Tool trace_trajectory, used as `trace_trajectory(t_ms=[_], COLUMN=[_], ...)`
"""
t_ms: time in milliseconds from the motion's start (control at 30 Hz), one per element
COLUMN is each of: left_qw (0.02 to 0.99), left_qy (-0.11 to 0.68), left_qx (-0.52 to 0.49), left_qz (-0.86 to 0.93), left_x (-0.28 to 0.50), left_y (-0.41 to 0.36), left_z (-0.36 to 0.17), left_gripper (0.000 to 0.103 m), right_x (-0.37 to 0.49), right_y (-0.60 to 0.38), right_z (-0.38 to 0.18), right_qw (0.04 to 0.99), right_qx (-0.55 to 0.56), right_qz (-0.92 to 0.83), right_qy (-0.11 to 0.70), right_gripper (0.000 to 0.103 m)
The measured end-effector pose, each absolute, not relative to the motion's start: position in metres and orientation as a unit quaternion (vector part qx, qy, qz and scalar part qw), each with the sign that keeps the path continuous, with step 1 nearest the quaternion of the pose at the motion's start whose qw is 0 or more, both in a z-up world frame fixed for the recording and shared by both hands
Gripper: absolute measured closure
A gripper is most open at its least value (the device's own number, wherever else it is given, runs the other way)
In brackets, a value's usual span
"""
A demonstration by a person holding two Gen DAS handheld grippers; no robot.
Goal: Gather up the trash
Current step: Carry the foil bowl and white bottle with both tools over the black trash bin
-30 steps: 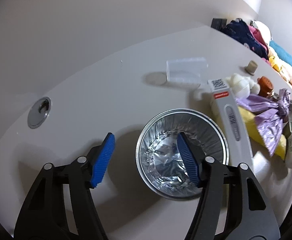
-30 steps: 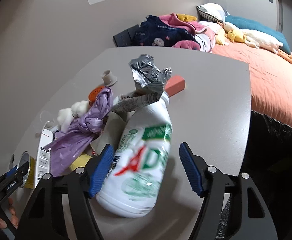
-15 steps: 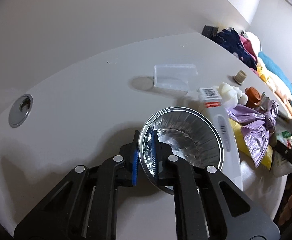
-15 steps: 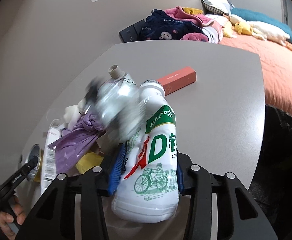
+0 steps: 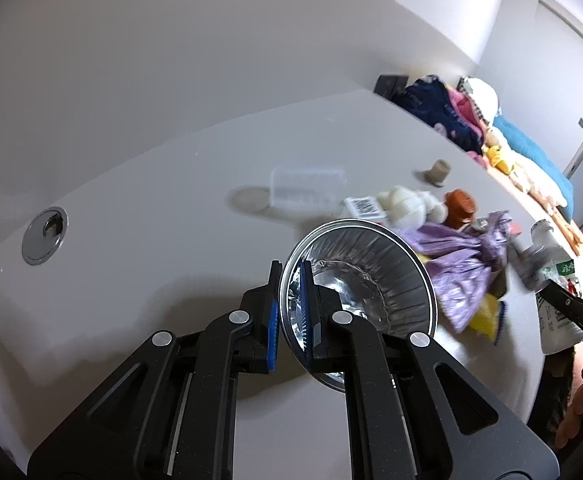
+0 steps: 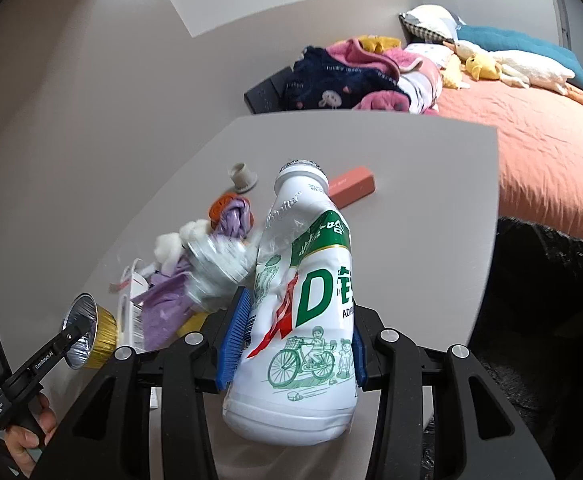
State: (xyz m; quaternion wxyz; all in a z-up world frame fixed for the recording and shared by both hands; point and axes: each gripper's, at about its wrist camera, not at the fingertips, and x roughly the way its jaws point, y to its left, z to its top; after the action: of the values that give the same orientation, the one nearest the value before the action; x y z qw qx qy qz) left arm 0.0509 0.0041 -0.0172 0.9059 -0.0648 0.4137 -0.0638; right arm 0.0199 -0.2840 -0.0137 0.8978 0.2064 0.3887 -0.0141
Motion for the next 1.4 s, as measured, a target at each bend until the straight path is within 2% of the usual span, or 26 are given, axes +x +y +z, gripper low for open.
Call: trace_trajectory(t_ms=[433,1400], left_qw=[0.916,0.884], left_qy=[0.383,0.386], left_qx=[-0.060,0.004], left_qz=[-0.104,-0.262], left_x=[0.014,-0.043], left_y=[-0.035,-0.206], left_z=[0.020,0.030], left_gripper=[0.095,0.095], right_x=[-0.026,-0.127], right_y=[-0.307,-0.417], right_z=[0.017,0.036], right_qw=[0.909,0.911], right_qx=[0.209,0.233], right_qz=[-0.022,-0.111], right_qy=[0.360,0.320], right_gripper=[0.058,0.057])
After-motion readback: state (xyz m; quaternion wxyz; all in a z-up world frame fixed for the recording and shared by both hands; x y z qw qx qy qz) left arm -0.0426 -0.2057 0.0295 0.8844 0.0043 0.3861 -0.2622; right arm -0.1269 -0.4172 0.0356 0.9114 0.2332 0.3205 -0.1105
